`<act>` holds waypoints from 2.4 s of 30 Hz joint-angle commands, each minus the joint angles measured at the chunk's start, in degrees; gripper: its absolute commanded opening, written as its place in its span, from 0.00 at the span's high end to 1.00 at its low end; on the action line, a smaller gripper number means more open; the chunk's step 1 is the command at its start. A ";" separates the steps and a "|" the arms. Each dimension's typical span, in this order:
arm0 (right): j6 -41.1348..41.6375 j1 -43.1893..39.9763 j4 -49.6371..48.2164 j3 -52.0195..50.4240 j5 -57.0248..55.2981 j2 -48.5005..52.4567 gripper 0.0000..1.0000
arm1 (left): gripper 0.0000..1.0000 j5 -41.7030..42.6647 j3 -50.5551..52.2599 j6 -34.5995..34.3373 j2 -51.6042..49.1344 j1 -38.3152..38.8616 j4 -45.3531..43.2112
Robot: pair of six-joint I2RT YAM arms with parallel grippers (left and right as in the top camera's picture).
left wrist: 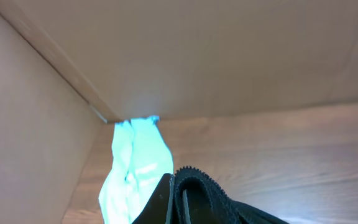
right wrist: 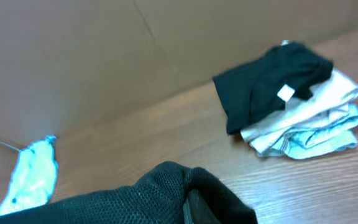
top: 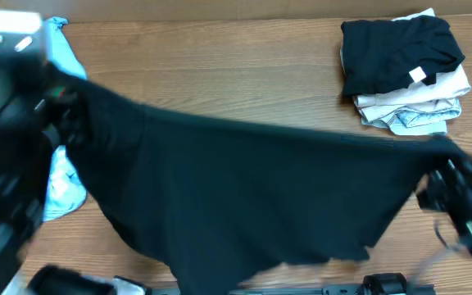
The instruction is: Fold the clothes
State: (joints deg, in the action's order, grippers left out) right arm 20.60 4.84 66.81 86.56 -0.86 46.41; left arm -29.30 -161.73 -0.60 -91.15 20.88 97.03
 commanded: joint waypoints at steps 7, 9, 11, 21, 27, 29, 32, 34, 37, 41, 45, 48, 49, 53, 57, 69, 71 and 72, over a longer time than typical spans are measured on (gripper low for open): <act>0.81 -0.28 -13.40 -13.33 2.73 20.06 0.96 | 0.96 -2.14 4.66 -4.66 -16.90 -6.67 -0.44; 0.31 0.00 -16.31 -13.66 2.99 25.70 0.96 | 0.96 -2.14 5.11 -5.49 -21.09 -8.39 -1.09; 0.15 0.66 -21.16 -13.66 3.15 32.89 0.96 | 0.96 -1.01 5.27 -5.42 -26.32 -10.14 -3.37; -0.85 2.45 -50.88 -13.66 4.81 55.98 0.96 | 0.96 8.96 5.27 -5.42 -50.66 -13.97 -31.50; 2.75 2.56 -70.88 -13.66 5.64 62.10 0.94 | 0.73 13.29 5.27 -5.44 -60.74 -13.79 -47.47; 4.83 2.56 -79.06 -13.66 5.38 63.89 0.83 | 0.33 14.38 5.27 -5.44 -63.17 -13.79 -52.92; 5.16 2.56 -85.00 -13.64 4.87 64.83 0.05 | 0.00 14.43 5.25 -6.40 -63.89 -13.75 -55.74; 5.07 2.54 -85.64 -13.42 3.43 64.81 0.00 | 0.00 14.86 4.68 -10.32 -63.41 -14.01 -55.69; 0.85 2.14 -80.04 -11.37 3.34 63.73 0.00 | 0.00 21.53 1.73 -12.96 -60.83 -15.41 -52.63; -1.33 1.22 -67.21 -8.72 3.54 58.29 0.00 | 0.00 23.93 -1.84 -12.85 -55.34 -17.25 -44.72; -1.66 0.98 -49.64 -4.98 3.74 49.55 0.00 | 0.00 24.98 -3.06 -10.95 -47.30 -18.82 -35.91; -4.57 0.98 -34.71 -2.82 5.03 41.51 0.00 | 0.01 25.88 -3.06 -9.35 -40.41 -19.15 -29.27; -4.52 0.98 -30.18 -2.73 5.05 38.18 0.00 | 0.00 26.25 -3.06 -8.41 -37.97 -19.08 -26.80; -4.15 0.96 -18.18 -2.75 5.01 28.94 0.00 | 0.00 26.40 -3.06 -8.17 -31.21 -18.93 -20.04; -4.15 0.96 -9.86 -2.75 4.98 20.52 0.00 | 0.00 26.43 -3.06 -8.50 -25.09 -18.95 -14.99; 3.10 0.96 7.15 -2.89 3.48 8.83 0.00 | 0.00 35.67 -0.85 -8.66 -13.20 -18.95 -0.24; 4.48 0.98 10.03 -3.08 3.45 9.35 0.01 | 0.00 37.35 0.42 -8.63 -12.11 -18.95 -0.24; 5.29 0.98 11.28 -3.39 3.39 9.70 0.01 | 0.00 37.55 1.57 -8.66 -11.63 -18.93 -0.24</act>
State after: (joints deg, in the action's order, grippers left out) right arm 22.13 5.93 76.40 83.59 3.49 55.00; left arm 3.68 -162.39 -10.15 -105.69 1.89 96.68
